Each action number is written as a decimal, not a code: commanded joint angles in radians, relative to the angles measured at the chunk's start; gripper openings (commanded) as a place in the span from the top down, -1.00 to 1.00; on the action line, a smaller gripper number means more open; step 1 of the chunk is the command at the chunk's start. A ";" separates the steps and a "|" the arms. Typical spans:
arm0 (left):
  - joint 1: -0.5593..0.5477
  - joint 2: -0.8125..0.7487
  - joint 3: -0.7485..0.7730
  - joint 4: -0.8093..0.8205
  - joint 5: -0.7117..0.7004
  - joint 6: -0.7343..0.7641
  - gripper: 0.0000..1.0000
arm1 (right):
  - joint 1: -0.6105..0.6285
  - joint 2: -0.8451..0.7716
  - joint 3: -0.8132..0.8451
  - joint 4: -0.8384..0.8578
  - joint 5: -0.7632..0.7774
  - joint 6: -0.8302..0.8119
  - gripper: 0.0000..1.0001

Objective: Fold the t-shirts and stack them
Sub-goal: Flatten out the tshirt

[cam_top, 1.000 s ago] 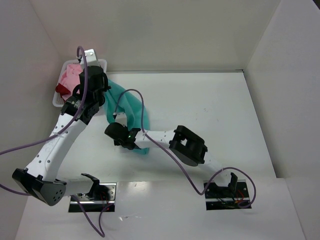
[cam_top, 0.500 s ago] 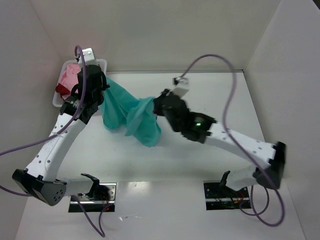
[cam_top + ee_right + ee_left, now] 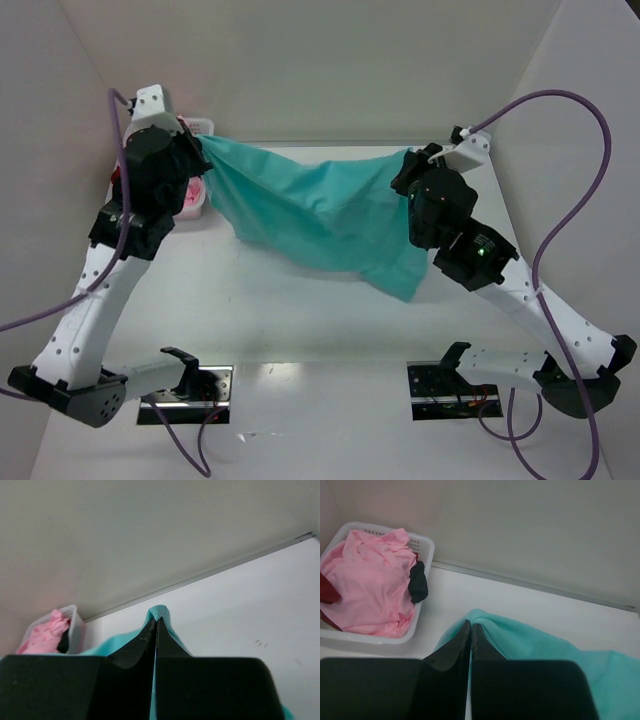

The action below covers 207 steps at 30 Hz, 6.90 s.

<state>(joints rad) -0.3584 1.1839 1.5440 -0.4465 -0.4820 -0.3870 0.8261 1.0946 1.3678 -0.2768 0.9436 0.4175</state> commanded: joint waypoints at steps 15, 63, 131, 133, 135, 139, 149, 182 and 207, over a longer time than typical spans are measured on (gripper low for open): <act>0.004 -0.188 0.114 0.008 -0.052 -0.003 1.00 | -0.010 -0.142 0.119 0.287 0.276 -0.398 1.00; 0.053 0.497 -0.249 0.212 0.215 -0.049 1.00 | -0.541 0.143 -0.607 0.254 -0.339 0.245 0.78; 0.085 0.462 -0.259 0.233 0.269 -0.039 1.00 | -0.469 0.338 -0.627 0.090 -0.723 0.431 0.02; 0.085 0.462 -0.259 0.233 0.269 -0.039 1.00 | -0.469 0.349 -0.627 0.099 -0.747 0.431 0.02; 0.085 0.462 -0.259 0.233 0.269 -0.039 1.00 | -0.469 0.361 -0.627 0.112 -0.767 0.431 0.13; 0.085 0.462 -0.259 0.233 0.269 -0.039 1.00 | -0.469 0.389 -0.627 0.122 -0.769 0.431 0.24; 0.085 0.462 -0.268 0.233 0.269 -0.039 1.00 | -0.469 0.407 -0.592 0.039 -0.721 0.411 0.19; 0.095 0.444 -0.268 0.233 0.269 -0.039 1.00 | -0.469 0.442 -0.584 0.025 -0.672 0.420 0.01; 0.095 0.444 -0.268 0.233 0.287 -0.030 1.00 | -0.469 0.488 -0.504 0.027 -0.634 0.363 -0.17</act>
<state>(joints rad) -0.2699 1.6646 1.2659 -0.2531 -0.2035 -0.4416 0.3511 1.5814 0.8265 -0.2684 0.2737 0.7902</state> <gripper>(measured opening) 0.009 0.578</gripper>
